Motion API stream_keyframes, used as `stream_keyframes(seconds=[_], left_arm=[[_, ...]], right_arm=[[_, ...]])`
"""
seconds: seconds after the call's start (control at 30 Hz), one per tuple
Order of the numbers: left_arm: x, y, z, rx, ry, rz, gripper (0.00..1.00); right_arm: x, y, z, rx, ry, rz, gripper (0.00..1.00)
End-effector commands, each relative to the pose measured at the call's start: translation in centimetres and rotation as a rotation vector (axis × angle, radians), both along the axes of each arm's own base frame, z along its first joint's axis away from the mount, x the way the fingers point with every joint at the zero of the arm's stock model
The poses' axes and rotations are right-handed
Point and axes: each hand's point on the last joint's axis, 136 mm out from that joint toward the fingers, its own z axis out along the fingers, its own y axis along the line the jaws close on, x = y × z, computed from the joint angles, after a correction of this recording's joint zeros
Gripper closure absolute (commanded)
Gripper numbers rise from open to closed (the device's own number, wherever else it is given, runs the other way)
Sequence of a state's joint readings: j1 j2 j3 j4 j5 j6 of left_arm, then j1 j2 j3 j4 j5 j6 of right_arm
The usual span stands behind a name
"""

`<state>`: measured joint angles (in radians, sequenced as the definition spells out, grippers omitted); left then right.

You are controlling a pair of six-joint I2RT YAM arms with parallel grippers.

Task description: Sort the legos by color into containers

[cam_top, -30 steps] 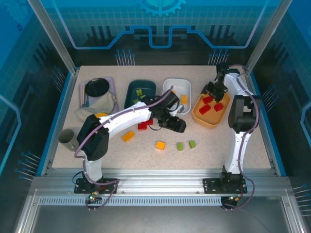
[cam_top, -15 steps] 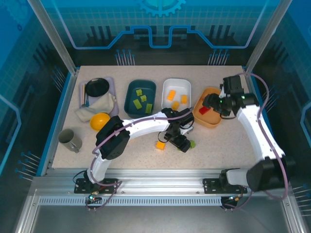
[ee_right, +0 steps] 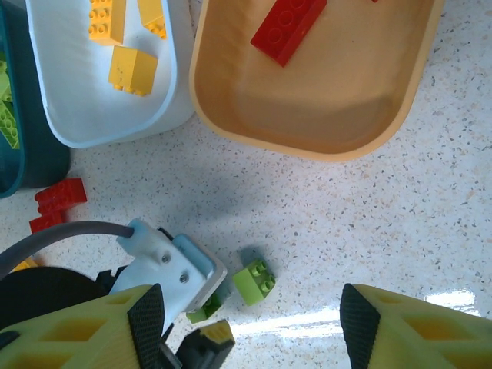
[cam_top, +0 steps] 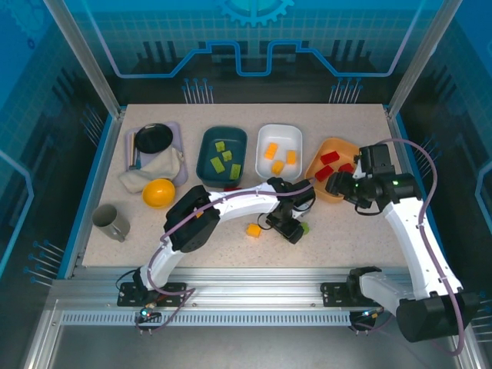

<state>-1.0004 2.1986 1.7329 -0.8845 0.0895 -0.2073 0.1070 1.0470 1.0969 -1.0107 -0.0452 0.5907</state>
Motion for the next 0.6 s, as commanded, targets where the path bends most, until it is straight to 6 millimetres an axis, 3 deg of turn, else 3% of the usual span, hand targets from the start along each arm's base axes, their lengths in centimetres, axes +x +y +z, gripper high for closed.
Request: stream_keyframes(seconds=[0.0,0.07,0.3,0.43,0.57], left_arm=[[0.5,0.0,-0.3,0.023,-0.02,0.002,0.48],[0.6,0.1,-0.4,0.028,-0.022,0.003,0.55],[1.4,0.6,0.6,0.035,-0.08,0.016,0.63],[2.9,1.2,3.2,0.013,-0.127,0.072,0.65],[5.6,3.3,6.3,-0.02,-0.168,0.184,0.65]], right_arm=[[-1.5,0.5,-0.7,0.013,0.044,0.025,0.36],[-1.7,0.6,-0.8,0.018,0.047,0.026,0.36],[-1.9,0.6,-0.8,0.018,0.045,0.035,0.37],[-1.9,0.6,-0.6,0.004,0.039,0.059,0.38],[-1.6,1.3,-0.2,-0.004,0.022,0.118,0.39]])
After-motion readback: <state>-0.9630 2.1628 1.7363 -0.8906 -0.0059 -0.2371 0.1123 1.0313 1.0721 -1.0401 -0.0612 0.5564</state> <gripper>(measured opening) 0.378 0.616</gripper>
